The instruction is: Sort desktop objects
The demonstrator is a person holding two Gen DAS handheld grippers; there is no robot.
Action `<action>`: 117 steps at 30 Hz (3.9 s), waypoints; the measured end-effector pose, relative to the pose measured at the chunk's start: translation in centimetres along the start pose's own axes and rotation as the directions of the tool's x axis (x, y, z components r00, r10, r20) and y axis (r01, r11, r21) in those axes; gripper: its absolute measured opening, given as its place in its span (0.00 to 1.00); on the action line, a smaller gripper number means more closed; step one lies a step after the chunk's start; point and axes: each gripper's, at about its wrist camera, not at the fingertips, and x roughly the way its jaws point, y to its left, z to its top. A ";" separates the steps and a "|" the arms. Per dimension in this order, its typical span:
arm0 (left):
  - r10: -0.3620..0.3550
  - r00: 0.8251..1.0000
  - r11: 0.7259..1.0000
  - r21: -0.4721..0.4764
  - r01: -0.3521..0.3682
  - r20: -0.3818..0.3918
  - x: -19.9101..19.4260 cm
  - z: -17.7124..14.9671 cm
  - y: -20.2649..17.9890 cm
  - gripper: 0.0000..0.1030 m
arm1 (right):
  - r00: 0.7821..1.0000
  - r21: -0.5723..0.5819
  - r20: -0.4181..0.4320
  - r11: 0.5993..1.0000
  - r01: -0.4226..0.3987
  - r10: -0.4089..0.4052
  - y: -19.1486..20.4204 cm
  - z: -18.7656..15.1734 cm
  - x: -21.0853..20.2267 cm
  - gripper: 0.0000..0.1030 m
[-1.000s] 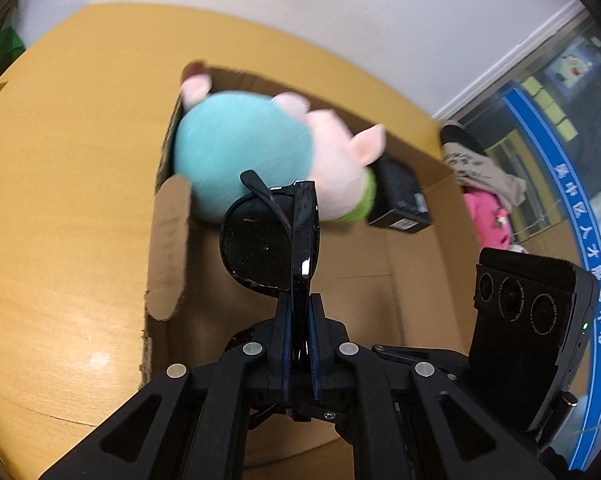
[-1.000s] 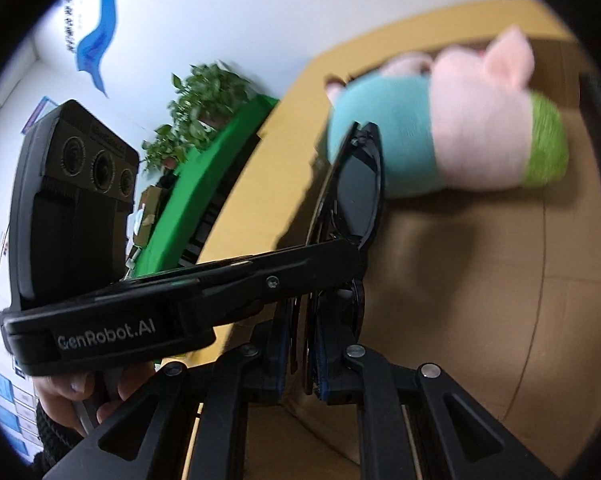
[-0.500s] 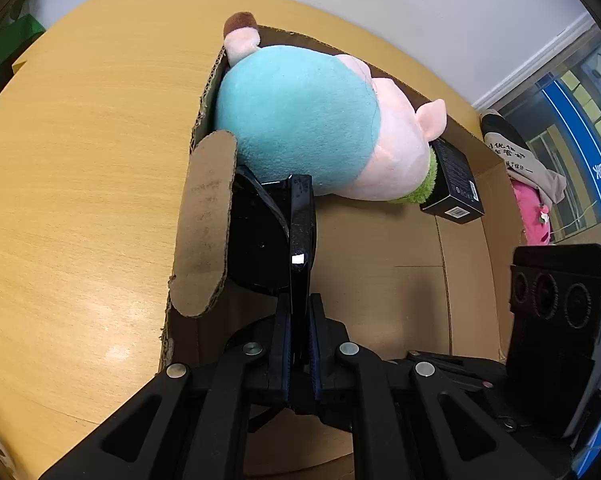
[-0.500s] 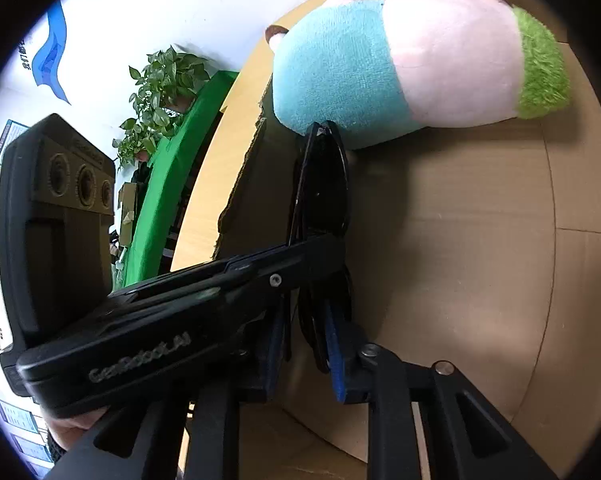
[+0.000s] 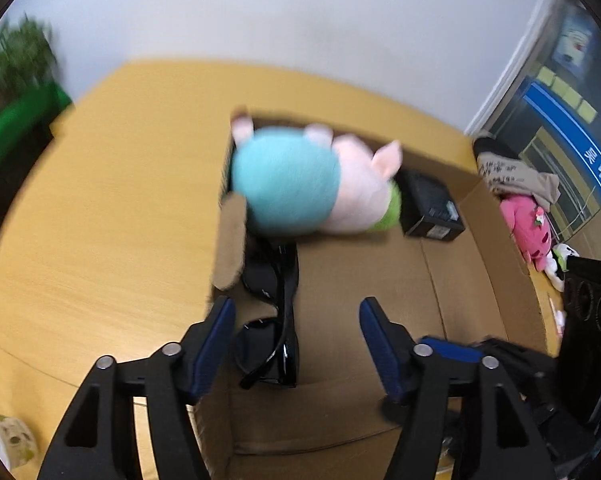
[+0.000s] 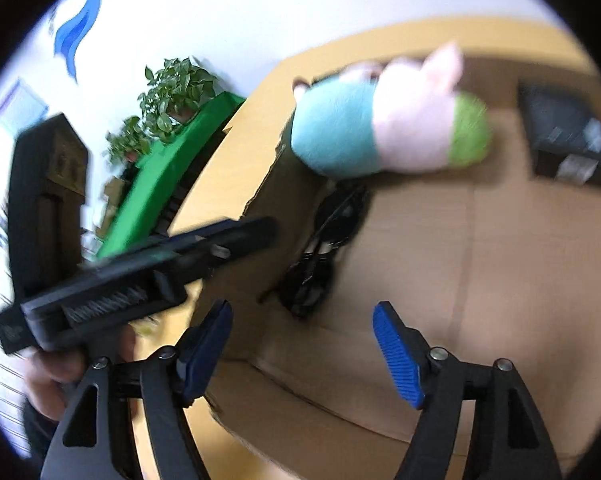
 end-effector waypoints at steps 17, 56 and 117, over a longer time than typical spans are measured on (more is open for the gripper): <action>0.075 0.910 0.990 0.077 -0.116 0.408 -11.1 -7.5 -7.4 1.00 | 0.911 -0.155 0.275 0.921 0.358 -0.307 1.4 -5.6 -11.9 0.77; 0.061 0.974 0.990 0.110 -0.087 0.219 -7.1 -15.8 -9.8 1.00 | 0.890 -0.130 0.284 0.905 0.404 -0.357 -5.8 -11.6 -11.9 0.78; -0.236 0.971 0.903 0.361 0.230 -0.029 -4.0 -23.0 -23.0 1.00 | 0.929 -0.064 0.169 0.937 0.343 -0.329 -17.2 -21.1 -18.8 0.79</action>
